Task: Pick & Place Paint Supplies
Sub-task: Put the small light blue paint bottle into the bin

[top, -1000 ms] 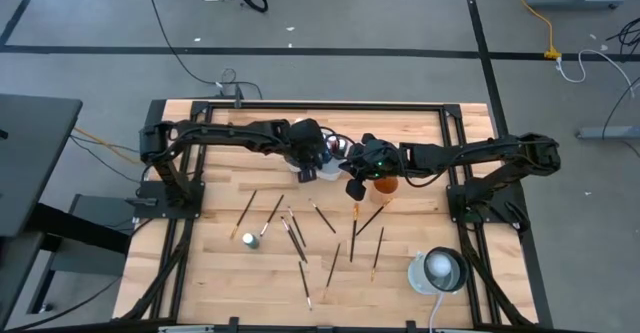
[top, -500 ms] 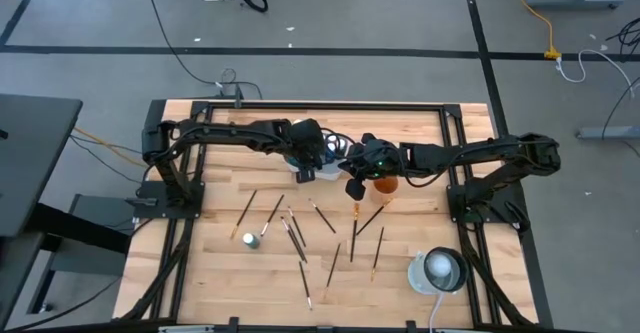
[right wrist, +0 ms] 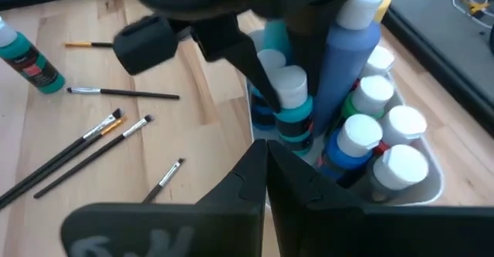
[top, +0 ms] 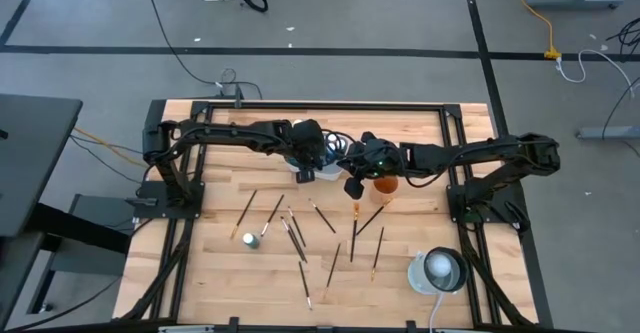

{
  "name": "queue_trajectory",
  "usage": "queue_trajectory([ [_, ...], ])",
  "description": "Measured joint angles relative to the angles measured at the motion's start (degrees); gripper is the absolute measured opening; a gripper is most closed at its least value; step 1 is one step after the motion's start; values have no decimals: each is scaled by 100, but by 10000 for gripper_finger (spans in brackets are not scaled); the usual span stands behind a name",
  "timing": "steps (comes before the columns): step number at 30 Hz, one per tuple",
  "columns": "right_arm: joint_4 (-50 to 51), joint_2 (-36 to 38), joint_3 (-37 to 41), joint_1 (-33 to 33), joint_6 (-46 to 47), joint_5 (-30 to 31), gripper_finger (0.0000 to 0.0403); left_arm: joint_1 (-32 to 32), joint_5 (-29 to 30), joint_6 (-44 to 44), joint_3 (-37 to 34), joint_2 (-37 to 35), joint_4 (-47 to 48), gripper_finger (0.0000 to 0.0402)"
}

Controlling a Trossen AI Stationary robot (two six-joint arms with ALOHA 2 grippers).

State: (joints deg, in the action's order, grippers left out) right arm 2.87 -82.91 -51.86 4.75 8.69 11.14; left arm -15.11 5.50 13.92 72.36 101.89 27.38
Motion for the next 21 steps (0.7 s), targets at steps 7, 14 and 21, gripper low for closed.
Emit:
queue_trajectory([
  [7,-141,-608,0,131,-322,175,11,0,-30,-90,-1,0,-73,141],
  [14,-165,-788,2,290,-320,136,4,16,-361,-150,400,7,869,128],
  [21,-199,-779,2,293,-320,125,12,22,-465,-149,498,15,1193,135],
])
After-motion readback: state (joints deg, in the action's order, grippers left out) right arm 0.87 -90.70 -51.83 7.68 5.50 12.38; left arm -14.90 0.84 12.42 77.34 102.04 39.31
